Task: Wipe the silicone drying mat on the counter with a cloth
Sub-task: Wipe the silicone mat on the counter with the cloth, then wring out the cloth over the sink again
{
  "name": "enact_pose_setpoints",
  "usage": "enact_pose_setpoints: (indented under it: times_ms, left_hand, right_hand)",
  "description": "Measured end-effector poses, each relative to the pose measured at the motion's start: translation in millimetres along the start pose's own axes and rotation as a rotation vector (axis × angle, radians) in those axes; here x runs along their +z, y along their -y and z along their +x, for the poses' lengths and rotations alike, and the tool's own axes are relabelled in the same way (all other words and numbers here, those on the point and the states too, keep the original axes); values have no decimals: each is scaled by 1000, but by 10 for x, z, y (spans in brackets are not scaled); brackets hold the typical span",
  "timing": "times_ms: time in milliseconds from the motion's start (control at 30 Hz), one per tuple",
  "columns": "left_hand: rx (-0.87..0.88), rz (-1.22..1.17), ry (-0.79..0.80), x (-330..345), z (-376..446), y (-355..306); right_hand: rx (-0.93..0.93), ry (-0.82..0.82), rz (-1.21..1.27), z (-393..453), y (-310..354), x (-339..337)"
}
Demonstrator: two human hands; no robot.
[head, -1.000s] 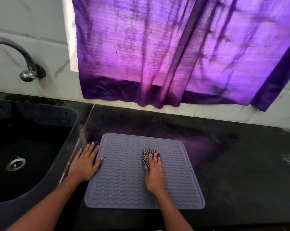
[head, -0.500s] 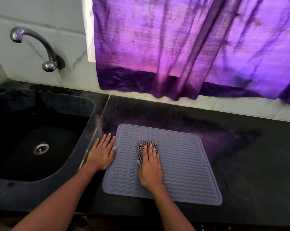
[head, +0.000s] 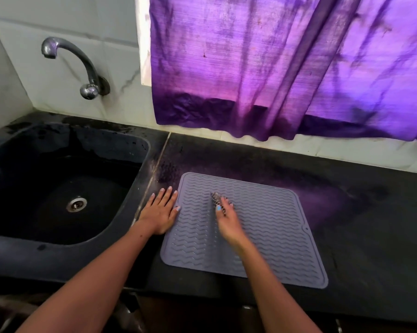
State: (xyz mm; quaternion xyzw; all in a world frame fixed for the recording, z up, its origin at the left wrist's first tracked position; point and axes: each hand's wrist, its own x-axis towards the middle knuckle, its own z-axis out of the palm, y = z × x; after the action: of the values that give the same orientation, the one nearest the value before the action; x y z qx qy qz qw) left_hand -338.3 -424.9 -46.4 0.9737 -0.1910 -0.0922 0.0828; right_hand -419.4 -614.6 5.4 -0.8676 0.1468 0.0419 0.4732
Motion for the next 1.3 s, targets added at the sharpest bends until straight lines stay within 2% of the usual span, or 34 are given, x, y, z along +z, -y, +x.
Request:
enact_pose_setpoints:
  times_ms: [133, 233, 300, 467, 533, 633, 700, 867, 933, 1067, 1100, 1167, 1233, 1300]
  left_hand:
    - [-5, 23, -18, 34, -22, 11]
    - [-9, -8, -7, 9, -15, -3]
    - [-11, -18, 3, 6, -8, 5]
    - [-13, -42, 27, -40, -11, 13]
    - [-21, -70, 52, -93, -15, -6]
    - [-39, -137, 80, -163, -27, -27]
    - [-60, -197, 101, -193, -30, -32]
    - [-113, -406, 109, -227, -52, -58]
    - [-137, -478, 117, -241, -91, -73]
    - [-188, -603, 76, -271, -245, -161]
    - [-204, -647, 69, -269, -304, -198]
    - [-264, -844, 38, -290, -425, -220]
    - [-369, -1112, -31, -327, -549, -172]
    - [-432, -1173, -84, -372, -689, -88]
  right_hand:
    - [-234, 45, -491, -294, -62, 443]
    - [-327, 21, -668, -426, -129, 639]
    - [-318, 53, -724, -390, -149, 655]
    - [-247, 150, -752, -341, -105, 616]
    - [-215, 200, -628, -311, -54, 561]
    - [-167, 139, -268, -283, 67, 495]
    - [-190, 124, -197, -349, 150, 527]
    - [-378, 133, -634, -660, 78, 788]
    - [-403, 105, -686, -659, 16, 830]
    - [-412, 150, -661, -628, -2, 813]
    - [-406, 169, -593, -605, 9, 790]
    - [-307, 141, -272, -552, 98, 737]
    - [-62, 35, 230, -501, 295, 670]
    - [155, 25, 761, -433, 548, 623]
